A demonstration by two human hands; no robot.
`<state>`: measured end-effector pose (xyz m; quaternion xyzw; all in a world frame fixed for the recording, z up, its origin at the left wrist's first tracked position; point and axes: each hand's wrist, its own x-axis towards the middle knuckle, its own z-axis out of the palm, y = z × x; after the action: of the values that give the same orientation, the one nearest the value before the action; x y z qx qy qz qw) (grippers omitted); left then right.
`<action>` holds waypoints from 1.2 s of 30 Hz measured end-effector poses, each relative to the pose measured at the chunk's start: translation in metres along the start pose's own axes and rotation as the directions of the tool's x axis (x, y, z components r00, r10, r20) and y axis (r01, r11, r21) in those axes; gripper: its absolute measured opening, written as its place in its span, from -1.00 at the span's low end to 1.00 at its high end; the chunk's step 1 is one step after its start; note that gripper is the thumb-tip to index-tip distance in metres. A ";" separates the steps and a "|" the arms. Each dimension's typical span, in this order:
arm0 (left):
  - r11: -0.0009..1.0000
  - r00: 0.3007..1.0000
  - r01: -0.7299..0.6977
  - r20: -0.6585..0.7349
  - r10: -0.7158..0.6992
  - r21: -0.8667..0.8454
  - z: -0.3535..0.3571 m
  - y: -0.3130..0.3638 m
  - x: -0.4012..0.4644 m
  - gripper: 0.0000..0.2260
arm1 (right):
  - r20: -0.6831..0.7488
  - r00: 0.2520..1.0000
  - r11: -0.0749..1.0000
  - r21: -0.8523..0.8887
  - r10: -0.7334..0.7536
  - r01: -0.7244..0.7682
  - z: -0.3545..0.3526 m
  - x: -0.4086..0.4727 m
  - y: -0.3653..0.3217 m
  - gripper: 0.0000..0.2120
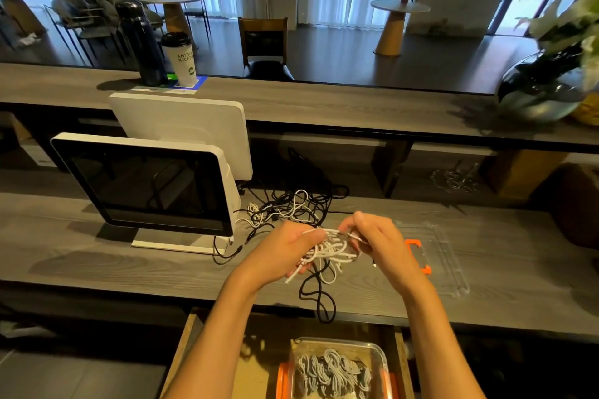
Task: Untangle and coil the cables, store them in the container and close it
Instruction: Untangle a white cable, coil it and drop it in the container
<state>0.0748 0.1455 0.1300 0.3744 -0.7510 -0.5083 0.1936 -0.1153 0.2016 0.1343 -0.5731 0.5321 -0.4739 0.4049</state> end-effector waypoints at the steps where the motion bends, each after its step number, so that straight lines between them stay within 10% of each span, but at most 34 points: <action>1: 0.999 0.999 -0.020 0.032 0.019 0.041 -0.002 -0.001 0.000 -0.67 | 0.036 0.999 1.000 0.002 -0.005 0.005 -0.005 0.000 -0.001 -0.61; 6: 0.994 0.980 -0.077 0.175 0.089 -0.075 -0.001 0.003 -0.005 -0.71 | -0.001 1.000 0.999 0.051 -0.002 0.002 -0.012 0.000 0.002 -0.78; 13: 0.985 0.887 -0.034 -0.459 -0.049 -0.171 0.005 0.009 0.003 -0.66 | 0.031 0.994 0.992 -0.062 0.108 -0.106 0.039 0.003 0.031 -0.72; 18: 0.987 0.748 0.145 -0.645 -0.158 -0.074 0.002 -0.010 0.010 -0.51 | 0.251 0.962 0.937 -0.350 0.108 -0.014 0.055 0.000 0.018 -0.73; 26: 0.936 0.849 0.331 -0.470 -0.241 0.119 -0.007 -0.023 0.015 -0.53 | 0.170 0.951 0.510 -0.812 -0.260 0.284 0.041 0.000 0.007 -0.73; 31: 0.959 0.882 0.275 -0.413 -0.227 0.061 -0.004 -0.012 0.013 -0.54 | -0.026 0.905 0.683 -0.665 -0.426 0.302 0.039 0.001 0.023 -0.71; 36: 0.923 0.743 0.152 -0.574 -0.343 -0.354 0.001 -0.015 0.015 -0.59 | -0.110 0.956 0.771 -0.620 -0.271 0.147 0.039 0.002 0.030 -0.80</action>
<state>0.0701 0.1316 0.1151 0.5871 -0.5052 -0.4785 0.4137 -0.0843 0.1953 0.0972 -0.6793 0.6246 -0.3744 0.0912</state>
